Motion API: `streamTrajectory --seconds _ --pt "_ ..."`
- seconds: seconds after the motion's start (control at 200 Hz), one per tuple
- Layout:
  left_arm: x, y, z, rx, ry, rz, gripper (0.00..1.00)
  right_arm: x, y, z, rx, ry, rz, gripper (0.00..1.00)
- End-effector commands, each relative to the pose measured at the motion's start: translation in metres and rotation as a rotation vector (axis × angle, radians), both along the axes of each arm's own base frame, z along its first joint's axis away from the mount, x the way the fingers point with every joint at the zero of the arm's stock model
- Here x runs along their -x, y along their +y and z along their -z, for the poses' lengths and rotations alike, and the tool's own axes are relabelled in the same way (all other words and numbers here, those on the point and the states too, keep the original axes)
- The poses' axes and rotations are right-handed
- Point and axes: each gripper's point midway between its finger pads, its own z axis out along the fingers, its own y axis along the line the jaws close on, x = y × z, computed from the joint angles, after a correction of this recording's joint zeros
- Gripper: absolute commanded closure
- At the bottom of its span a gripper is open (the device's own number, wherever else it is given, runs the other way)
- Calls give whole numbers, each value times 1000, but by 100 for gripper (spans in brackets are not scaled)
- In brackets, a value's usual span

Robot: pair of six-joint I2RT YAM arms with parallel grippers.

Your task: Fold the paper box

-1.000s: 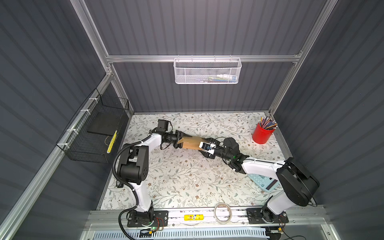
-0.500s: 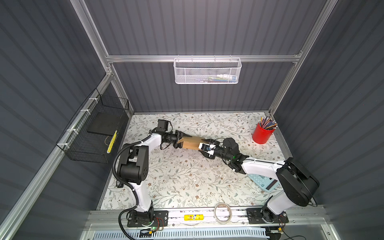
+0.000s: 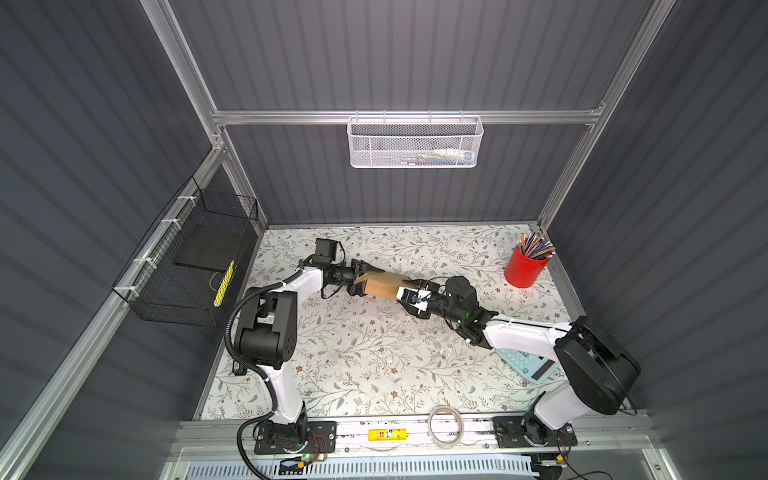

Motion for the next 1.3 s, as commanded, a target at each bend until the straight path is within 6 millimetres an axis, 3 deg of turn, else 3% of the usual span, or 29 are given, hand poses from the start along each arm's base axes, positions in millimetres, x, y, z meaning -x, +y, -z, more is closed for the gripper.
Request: streamTrajectory --seconds 0.0,0.55,0.685,0.795,0.81,0.87,1.011,1.146,1.296 --pt "-5 0 -18 46 -68 40 38 6 -1 4 10 46 6 44" --pt "-22 34 -6 -12 -116 -14 30 16 -17 0 13 96 49 44" --pt "-33 52 -11 -45 -159 -42 30 23 -25 2 30 143 64 44" --pt "-46 67 -15 -114 -231 -67 29 33 -29 6 67 219 52 44" --pt "-53 68 -25 -117 -269 -72 29 34 -29 6 72 228 52 44" --pt "-63 72 -32 -145 -325 -88 29 40 -32 5 82 263 47 44" --pt "-77 84 -37 -240 -434 -130 28 54 -39 0 97 335 43 44" --pt "-82 96 -38 -344 -545 -126 28 64 -45 -3 115 388 41 44" --pt "-74 107 -42 -459 -674 -63 28 68 -50 0 145 439 64 45"
